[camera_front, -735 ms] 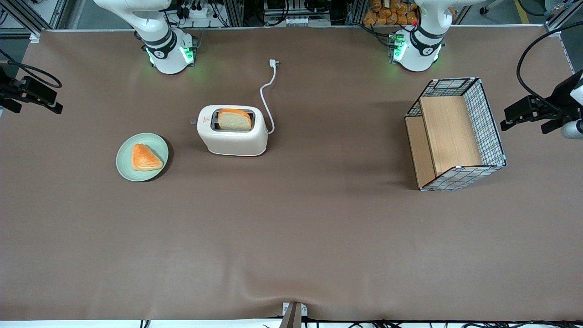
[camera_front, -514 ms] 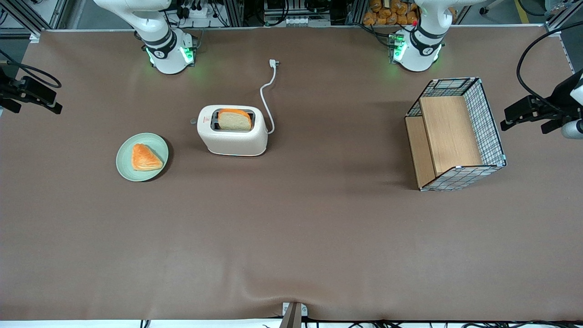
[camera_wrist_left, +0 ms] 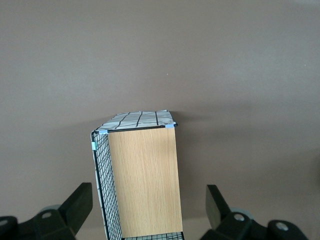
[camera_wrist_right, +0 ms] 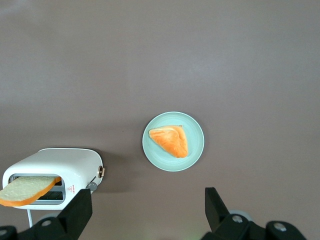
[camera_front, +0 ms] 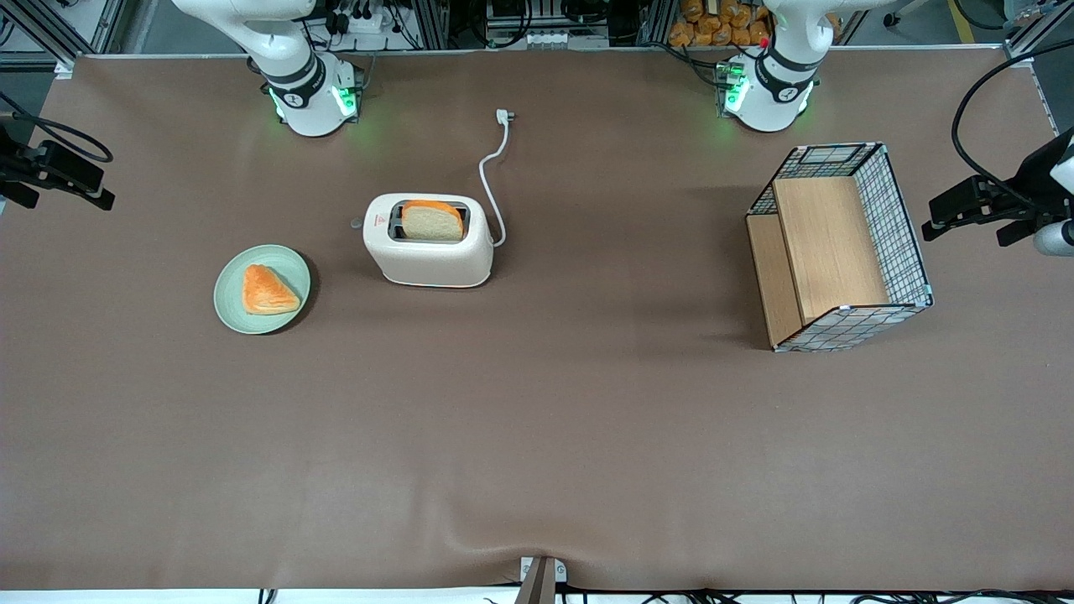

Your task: Press toaster button with right arm

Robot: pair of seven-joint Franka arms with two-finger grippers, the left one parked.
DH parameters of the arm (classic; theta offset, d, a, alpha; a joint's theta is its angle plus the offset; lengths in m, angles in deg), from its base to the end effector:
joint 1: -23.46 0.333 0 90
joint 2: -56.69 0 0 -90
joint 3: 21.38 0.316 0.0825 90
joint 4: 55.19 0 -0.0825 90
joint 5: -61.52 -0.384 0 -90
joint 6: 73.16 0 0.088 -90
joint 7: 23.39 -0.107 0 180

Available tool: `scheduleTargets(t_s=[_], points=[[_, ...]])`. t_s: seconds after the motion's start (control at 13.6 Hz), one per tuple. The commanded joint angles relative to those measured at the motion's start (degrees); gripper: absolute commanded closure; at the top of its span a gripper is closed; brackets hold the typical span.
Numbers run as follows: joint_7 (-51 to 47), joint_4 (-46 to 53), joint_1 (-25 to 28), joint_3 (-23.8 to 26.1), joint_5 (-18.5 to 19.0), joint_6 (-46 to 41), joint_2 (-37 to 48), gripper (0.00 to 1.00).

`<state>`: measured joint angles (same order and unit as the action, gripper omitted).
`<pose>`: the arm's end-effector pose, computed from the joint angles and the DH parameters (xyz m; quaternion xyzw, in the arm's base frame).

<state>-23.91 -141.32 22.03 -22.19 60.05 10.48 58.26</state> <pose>0.5342 -0.0180 0.6613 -0.9996 0.0228 0.0078 0.0131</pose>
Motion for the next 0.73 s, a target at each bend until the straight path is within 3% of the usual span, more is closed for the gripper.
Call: scheduleTargets(t_s=[0.0, 0.51, 0.66], points=[[-0.3, 1.2, 0.9, 0.0, 0.3, -0.8, -1.4, 0.0], [-0.4, 0.8, 1.3, -0.1, 0.5, -3.2, -3.8, 0.0], [-0.7, 0.9, 2.3, 0.1, 3.0, -5.0, -3.7, 0.0]])
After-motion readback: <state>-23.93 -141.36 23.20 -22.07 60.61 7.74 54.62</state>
